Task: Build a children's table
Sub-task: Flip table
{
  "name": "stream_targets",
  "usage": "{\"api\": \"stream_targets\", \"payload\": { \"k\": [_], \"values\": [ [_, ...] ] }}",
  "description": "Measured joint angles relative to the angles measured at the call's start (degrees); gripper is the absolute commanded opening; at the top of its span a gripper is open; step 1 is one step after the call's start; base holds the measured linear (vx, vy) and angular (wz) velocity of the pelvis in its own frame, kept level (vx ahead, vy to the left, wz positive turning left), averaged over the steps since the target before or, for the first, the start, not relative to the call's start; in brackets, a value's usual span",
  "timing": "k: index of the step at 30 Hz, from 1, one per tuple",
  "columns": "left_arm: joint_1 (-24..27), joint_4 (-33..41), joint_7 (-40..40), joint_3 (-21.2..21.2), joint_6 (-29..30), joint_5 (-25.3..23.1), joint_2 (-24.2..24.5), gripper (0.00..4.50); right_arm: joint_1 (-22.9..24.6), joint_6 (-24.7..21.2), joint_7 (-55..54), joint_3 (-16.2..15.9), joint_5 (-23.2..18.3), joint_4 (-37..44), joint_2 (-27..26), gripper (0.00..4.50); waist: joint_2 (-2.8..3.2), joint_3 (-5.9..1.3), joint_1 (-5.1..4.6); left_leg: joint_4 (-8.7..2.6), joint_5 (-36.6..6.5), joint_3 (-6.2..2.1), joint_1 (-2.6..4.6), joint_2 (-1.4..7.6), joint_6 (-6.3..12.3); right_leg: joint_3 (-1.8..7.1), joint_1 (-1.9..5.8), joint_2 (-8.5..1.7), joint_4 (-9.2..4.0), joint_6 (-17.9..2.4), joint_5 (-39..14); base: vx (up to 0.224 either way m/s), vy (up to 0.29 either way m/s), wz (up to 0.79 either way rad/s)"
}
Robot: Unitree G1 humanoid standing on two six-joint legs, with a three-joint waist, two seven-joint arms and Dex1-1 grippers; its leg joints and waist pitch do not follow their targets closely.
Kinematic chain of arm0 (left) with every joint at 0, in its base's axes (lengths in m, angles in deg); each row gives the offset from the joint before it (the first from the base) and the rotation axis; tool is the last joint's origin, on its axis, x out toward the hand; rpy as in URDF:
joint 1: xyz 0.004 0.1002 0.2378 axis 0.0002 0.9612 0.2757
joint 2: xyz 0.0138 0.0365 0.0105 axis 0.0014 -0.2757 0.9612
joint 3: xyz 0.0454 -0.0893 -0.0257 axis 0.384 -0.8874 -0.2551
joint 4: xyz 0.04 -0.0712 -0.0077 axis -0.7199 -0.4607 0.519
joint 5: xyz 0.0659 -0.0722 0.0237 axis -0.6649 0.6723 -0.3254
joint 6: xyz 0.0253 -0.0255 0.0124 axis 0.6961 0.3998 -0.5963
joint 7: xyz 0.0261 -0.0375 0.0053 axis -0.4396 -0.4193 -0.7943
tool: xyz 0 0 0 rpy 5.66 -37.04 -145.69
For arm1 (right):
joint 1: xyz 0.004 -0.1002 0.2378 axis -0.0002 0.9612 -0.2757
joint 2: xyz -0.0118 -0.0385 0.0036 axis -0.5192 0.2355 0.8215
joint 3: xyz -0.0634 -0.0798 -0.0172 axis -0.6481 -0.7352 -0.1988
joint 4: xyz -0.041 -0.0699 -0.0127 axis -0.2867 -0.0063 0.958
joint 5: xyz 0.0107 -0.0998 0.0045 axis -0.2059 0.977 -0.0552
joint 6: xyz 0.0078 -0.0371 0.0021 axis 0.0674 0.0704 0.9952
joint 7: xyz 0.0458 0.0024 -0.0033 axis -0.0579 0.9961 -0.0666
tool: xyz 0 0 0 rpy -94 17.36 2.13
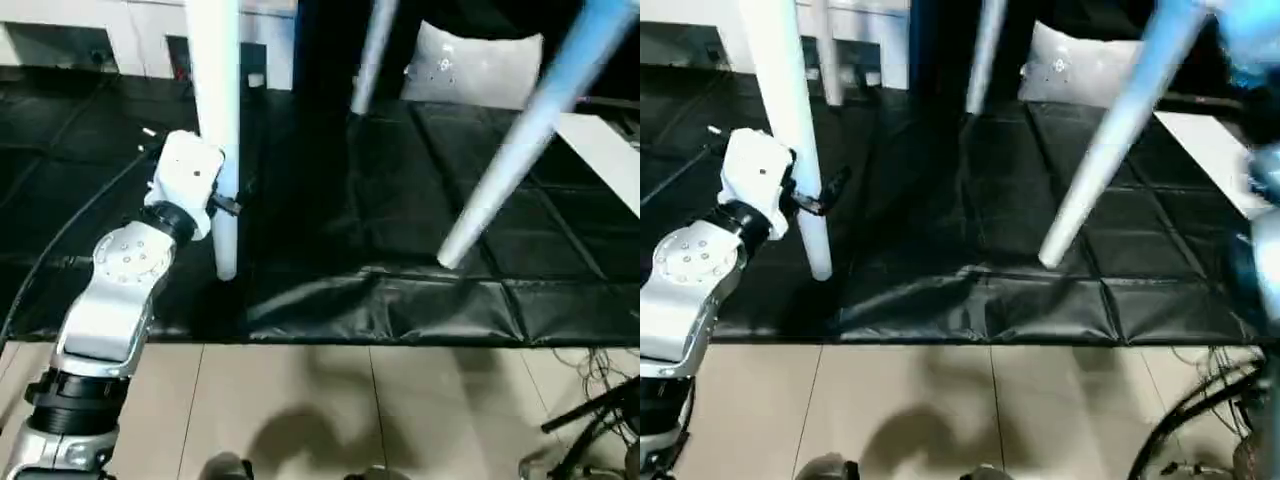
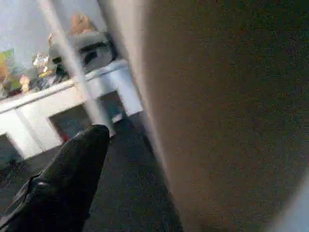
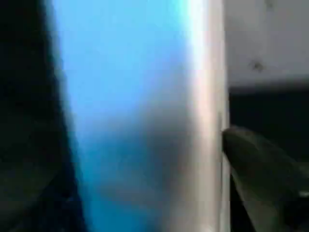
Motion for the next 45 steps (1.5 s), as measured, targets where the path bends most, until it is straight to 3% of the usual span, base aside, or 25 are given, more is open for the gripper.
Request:
{"api": "stream_targets", "payload": {
  "k": [5,6,8,12,16,17,20,21,24,26,29,32,34,35,37,39,40,41,43,44,45],
  "values": [
    [-2.0,-5.0,-0.4,-2.7,-2.1,-1.9,3.3,4.50,2.0,-6.7,7.5,3.6,-7.3,5.3,1.8,4.24,0.12,-0.12,-1.38,-0.05,0.0,-0.09,0.91,0.01,0.00,0.18,0.51,0.02,0.02,0.0,0.0,0.000,0.000,0.00],
    [-2.2,-5.8,-0.5,-2.8,-2.6,-2.3,4.0,4.50,2.5,-9.1,8.9,4.4,-8.9,6.5,2.1,4.46,0.15,-0.11,-1.81,-0.06,0.0,-0.13,0.96,0.01,0.00,0.18,0.49,0.01,0.03,0.1,-0.1,0.000,0.000,0.00],
    [-2.8,-8.0,-1.0,-3.6,-3.1,-2.8,5.4,4.50,5.1,-14.1,11.0,4.9,-12.4,9.4,2.0,4.46,0.23,-0.06,-2.29,-0.07,0.0,-0.25,0.99,0.01,-0.02,0.10,0.39,0.06,0.03,0.1,0.0,0.000,0.000,0.00],
    [-2.4,-9.2,-1.2,-5.7,-3.8,-3.2,6.7,4.50,8.2,-19.6,10.8,8.1,-16.0,13.0,2.1,4.46,0.81,0.08,-2.35,-0.09,0.0,-0.30,0.82,-0.03,-0.07,0.11,-0.04,0.04,0.08,-0.2,0.3,0.000,0.000,0.00],
    [2.2,-5.0,-0.1,-7.6,-3.7,-0.7,5.0,4.50,14.2,-25.7,8.8,16.0,-24.1,22.4,1.3,4.46,1.21,0.02,-1.75,-0.15,0.0,-0.26,0.93,-0.02,-0.08,0.12,0.02,0.04,0.05,-0.5,0.5,0.000,0.000,0.00],
    [4.0,-3.3,0.2,-8.5,-3.8,0.9,3.9,4.50,17.3,-27.9,7.9,18.4,-27.0,26.7,0.1,4.46,1.25,-0.01,-1.61,-0.20,0.0,-0.26,0.95,-0.02,-0.08,0.10,0.05,0.04,0.00,-0.5,0.5,0.000,0.000,0.00],
    [6.6,-0.7,0.4,-9.5,-3.9,3.9,2.0,4.50,22.4,-32.2,6.6,20.3,-32.0,33.3,-2.1,4.46,1.61,0.10,-1.35,-0.21,0.0,-0.23,0.88,-0.03,-0.08,0.12,-0.01,0.03,-0.02,-0.5,0.5,0.000,0.000,0.00],
    [8.2,1.7,0.3,-11.2,-4.2,5.8,0.6,4.50,25.3,-34.3,5.1,22.3,-33.7,36.8,-3.7,4.46,1.62,0.07,-1.27,-0.27,0.0,-0.23,0.95,-0.03,-0.08,0.11,0.07,0.03,-0.08,-0.5,0.5,0.000,0.000,0.00],
    [13.2,6.9,0.6,-14.6,-5.3,11.1,-2.4,4.50,35.0,-39.5,0.7,25.1,-37.7,45.1,-8.2,4.46,2.00,0.19,-1.01,-0.35,0.0,-0.19,1.07,-0.08,-0.08,0.17,0.16,0.01,-0.13,-0.4,0.4,0.000,0.000,0.00],
    [18.1,11.3,1.8,-17.7,-5.7,16.0,-4.7,4.50,44.4,-42.5,-4.0,27.1,-40.7,50.6,-12.7,4.46,2.05,0.20,-0.69,-0.41,0.0,-0.16,1.19,-0.06,-0.08,0.20,0.18,0.02,-0.08,-0.3,0.3,0.000,0.000,0.00],
    [21.4,14.2,3.2,-19.5,-5.4,21.9,-6.7,4.50,50.1,-45.0,-8.4,27.3,-43.5,53.8,-16.8,4.46,2.81,0.57,-0.32,-0.46,0.1,-0.10,1.08,-0.09,-0.12,0.26,-0.03,0.01,-0.09,0.0,0.2,0.000,0.000,0.00],
    [28.6,21.5,5.7,-19.3,-4.2,28.5,-8.4,4.50,57.5,-44.7,-11.3,27.3,-45.6,58.2,-20.9,4.46,2.91,0.54,-0.23,-0.75,0.1,-0.06,1.48,-0.10,-0.15,0.28,0.23,0.01,-0.22,0.1,0.1,0.000,0.000,0.00],
    [30.5,22.7,6.2,-18.4,-2.5,30.5,-9.0,4.50,59.7,-44.5,-12.5,26.9,-45.6,58.2,-22.5,4.46,3.42,0.91,-0.24,-0.75,0.1,-0.04,1.56,-0.14,-0.15,0.31,0.19,0.00,-0.25,0.2,0.1,0.000,0.000,0.00],
    [31.7,24.5,5.6,-17.4,-0.4,30.9,-9.2,4.50,61.4,-43.9,-15.0,26.4,-44.3,59.1,-24.0,4.46,3.53,0.92,-0.29,-1.02,0.1,-0.02,1.46,-0.22,-0.15,0.33,0.11,-0.05,-0.44,0.2,0.0,0.000,0.000,0.00],
    [35.3,28.0,4.7,-13.1,2.0,30.4,-10.2,4.50,68.3,-42.7,-19.6,24.6,-41.4,60.5,-27.0,4.46,3.56,0.89,-0.17,-1.58,0.1,-0.08,1.98,-0.20,-0.16,0.17,0.34,0.02,-1.18,0.3,0.0,0.000,0.000,0.00],
    [36.6,28.1,3.6,-6.9,3.0,26.4,-11.1,4.50,74.4,-41.7,-23.0,20.2,-39.1,60.5,-29.2,4.46,3.98,1.25,-0.34,-1.75,0.1,-0.10,1.91,-0.22,-0.16,0.08,0.42,0.02,-1.72,0.3,0.0,0.000,0.000,0.00],
    [36.5,27.8,3.4,-5.0,3.2,24.5,-10.8,4.50,76.2,-40.7,-24.2,18.6,-38.1,60.4,-29.7,4.46,4.22,1.31,-0.36,-2.07,0.1,-0.32,1.64,-0.32,-0.15,-0.22,0.76,-0.09,-1.99,0.3,0.0,0.000,0.000,0.00],
    [36.2,27.4,3.5,-3.5,3.2,23.0,-9.9,4.50,77.9,-39.1,-25.0,17.3,-37.2,60.4,-29.7,4.46,4.79,1.42,-0.98,-2.19,0.1,-2.21,0.78,-1.29,-0.15,-1.98,1.20,-1.03,-2.29,0.4,-0.3,0.000,0.000,0.00],
    [36.4,26.8,3.3,-1.8,2.0,20.3,-9.5,4.50,80.9,-34.5,-25.1,14.0,-34.6,59.8,-28.4,4.46,5.68,1.59,-2.21,-2.22,0.1,-5.07,-0.07,-2.17,-0.19,-4.09,1.91,-1.44,-3.03,0.3,-0.3,-0.015,-0.003,0.39],
    [37.0,26.4,2.5,-1.8,2.3,19.9,-10.3,4.50,82.2,-32.1,-24.5,12.3,-33.6,58.6,-28.0,4.46,6.31,1.63,-2.36,-2.36,0.1,-6.68,-0.12,-2.35,-0.32,-4.78,2.58,-1.01,-2.47,-0.7,-1.0,-0.019,-0.023,0.46],
    [37.2,26.0,1.6,-1.9,3.1,19.9,-10.6,4.50,83.0,-30.8,-23.9,11.3,-33.1,57.8,-28.1,4.46,6.79,1.93,-2.27,-2.52,0.3,-8.09,-0.14,-2.81,-0.59,-4.55,2.72,-0.38,-0.85,-2.6,-2.6,-0.042,-0.085,0.58]
  ]
}}
